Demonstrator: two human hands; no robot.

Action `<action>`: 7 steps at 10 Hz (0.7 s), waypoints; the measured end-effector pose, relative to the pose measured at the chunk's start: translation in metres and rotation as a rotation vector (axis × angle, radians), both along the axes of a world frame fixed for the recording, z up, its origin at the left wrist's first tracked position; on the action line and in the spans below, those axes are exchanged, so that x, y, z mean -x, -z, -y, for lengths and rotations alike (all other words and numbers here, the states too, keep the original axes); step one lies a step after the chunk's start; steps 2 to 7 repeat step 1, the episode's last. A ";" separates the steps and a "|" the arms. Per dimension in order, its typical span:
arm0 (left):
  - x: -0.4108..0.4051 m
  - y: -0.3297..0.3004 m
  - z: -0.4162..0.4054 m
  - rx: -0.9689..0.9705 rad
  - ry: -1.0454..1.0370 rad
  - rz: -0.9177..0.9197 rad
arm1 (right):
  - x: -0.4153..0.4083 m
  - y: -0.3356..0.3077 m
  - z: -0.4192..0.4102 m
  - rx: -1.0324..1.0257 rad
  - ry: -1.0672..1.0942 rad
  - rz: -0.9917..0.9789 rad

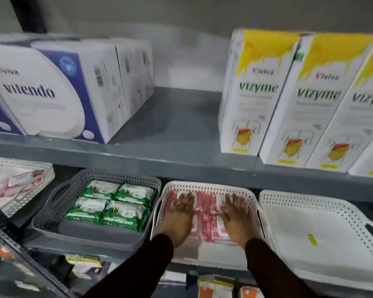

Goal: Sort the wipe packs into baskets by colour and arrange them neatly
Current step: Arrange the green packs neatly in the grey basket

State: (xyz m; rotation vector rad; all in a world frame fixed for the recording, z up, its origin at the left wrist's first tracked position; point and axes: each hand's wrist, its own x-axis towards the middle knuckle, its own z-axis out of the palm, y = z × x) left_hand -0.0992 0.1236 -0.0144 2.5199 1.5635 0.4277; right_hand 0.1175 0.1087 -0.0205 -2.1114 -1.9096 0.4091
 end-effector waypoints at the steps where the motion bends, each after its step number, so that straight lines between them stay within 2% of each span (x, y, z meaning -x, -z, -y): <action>1: 0.021 -0.026 0.042 -0.200 0.102 0.344 | 0.022 -0.016 0.044 -0.371 0.012 -0.225; 7: 0.021 -0.026 0.042 -0.200 0.102 0.344 | 0.022 -0.016 0.044 -0.371 0.012 -0.225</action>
